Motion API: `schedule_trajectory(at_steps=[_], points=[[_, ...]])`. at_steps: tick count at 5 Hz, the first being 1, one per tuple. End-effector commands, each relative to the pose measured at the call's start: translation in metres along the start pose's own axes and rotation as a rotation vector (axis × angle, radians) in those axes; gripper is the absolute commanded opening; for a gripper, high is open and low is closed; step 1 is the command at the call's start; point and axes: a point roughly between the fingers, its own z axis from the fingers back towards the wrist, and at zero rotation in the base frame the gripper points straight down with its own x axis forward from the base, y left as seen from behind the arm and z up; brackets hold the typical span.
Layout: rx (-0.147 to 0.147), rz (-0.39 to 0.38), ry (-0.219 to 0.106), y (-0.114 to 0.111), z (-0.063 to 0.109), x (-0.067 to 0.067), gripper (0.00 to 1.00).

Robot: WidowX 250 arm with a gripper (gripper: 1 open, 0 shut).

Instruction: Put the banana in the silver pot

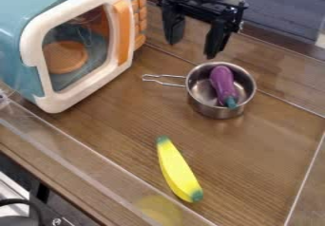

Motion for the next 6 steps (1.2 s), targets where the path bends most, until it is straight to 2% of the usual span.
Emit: schedule_trajectory(at_steps=[1,2,3,6], points=[[-0.004,0.038,0.002,-0.003,-0.004,-0.010,1.00],[-0.019,0.128,-0.028,-0.010,-0.008,-0.033,1.00],[-0.022,0.171,-0.034,-0.014,-0.010,-0.044,1.00],[-0.026,0.238,-0.025,-0.022,-0.021,-0.060,1.00]])
